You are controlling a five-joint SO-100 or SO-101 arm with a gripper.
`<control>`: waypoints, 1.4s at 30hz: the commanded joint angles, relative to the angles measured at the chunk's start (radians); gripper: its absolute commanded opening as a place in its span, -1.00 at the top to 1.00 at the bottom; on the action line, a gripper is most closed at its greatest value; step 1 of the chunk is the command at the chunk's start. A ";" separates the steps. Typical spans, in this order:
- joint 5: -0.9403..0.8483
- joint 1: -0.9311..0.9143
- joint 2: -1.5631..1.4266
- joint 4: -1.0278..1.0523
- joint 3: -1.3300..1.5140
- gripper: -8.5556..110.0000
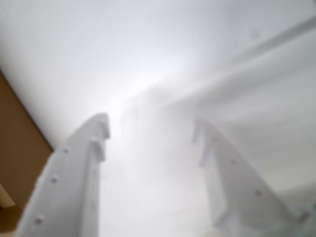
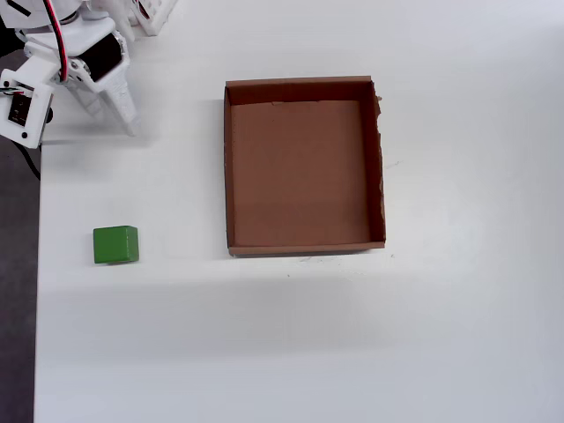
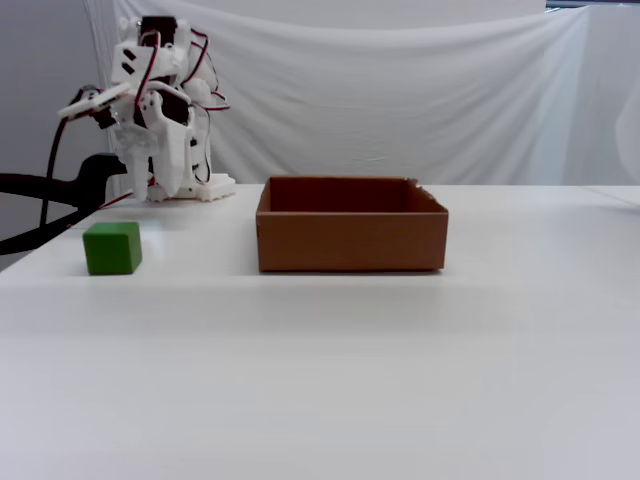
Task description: Grasp a green cube and put it in a box.
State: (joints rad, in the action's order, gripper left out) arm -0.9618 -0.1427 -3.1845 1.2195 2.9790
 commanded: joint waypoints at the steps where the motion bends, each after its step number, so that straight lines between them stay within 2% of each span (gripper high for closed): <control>1: 0.014 -0.009 0.000 0.012 -0.006 0.49; 17: 0.015 0.014 0.002 0.002 -0.008 0.49; 20: 0.015 0.012 0.048 -0.084 -0.009 0.49; 24: 0.015 0.031 0.192 -0.341 -0.023 0.49; 26: 0.018 0.037 0.253 -0.397 -0.048 0.49; 36: 0.006 -0.008 0.321 -0.314 -0.244 0.49; 42: -0.100 -0.025 0.483 -0.327 -0.331 0.49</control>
State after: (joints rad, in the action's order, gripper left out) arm -1.0416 -0.1565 -2.7151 0.9050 2.7105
